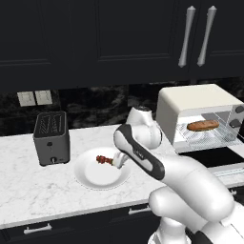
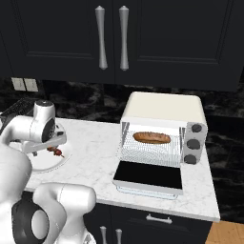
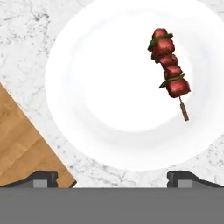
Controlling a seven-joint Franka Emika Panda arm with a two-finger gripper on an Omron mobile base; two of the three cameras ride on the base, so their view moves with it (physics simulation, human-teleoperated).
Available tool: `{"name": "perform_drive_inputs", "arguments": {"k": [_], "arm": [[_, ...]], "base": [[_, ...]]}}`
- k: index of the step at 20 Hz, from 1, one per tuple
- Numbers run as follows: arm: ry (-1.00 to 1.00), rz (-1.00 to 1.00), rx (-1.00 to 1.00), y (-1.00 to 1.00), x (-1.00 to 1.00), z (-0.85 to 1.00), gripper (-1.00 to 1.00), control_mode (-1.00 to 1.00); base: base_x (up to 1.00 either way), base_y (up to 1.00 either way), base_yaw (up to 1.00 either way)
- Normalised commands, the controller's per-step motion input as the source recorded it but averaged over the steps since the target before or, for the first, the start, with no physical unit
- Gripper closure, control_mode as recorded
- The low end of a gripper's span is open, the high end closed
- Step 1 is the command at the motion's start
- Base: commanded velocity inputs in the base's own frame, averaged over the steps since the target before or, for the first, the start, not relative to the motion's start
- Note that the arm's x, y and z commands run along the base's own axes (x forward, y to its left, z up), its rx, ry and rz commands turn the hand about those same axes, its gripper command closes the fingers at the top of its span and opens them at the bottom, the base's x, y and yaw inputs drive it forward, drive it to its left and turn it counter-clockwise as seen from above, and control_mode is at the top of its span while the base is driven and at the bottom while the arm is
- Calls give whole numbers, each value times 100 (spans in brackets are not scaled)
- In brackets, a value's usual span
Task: Pick up the kebab skewer and baguette bread, and place them inside the toaster oven. Close the toaster oven door and start by setting the timer.
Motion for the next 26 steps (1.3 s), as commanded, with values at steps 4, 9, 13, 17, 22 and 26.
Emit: {"name": "perform_drive_inputs", "arguments": {"k": [4, 9, 13, 17, 22, 26], "arm": [[-1, 19, -9, 4, 74, -20, -100, -100], [0, 13, -6, 20, 78, -11, -100, -100], [3, 9, -5, 15, 51, -23, -100, -100], [0, 6, -6, 1, 37, -47, -100, -100], [0, 4, -6, 5, 16, -50, -100, -100], [0, 2, -1, 12, 5, -31, -100, -100]], "base": [[0, 0, 0], [0, 0, 0], [0, 0, 0], [0, 0, 0], [0, 0, 0], [0, 0, 0]]}}
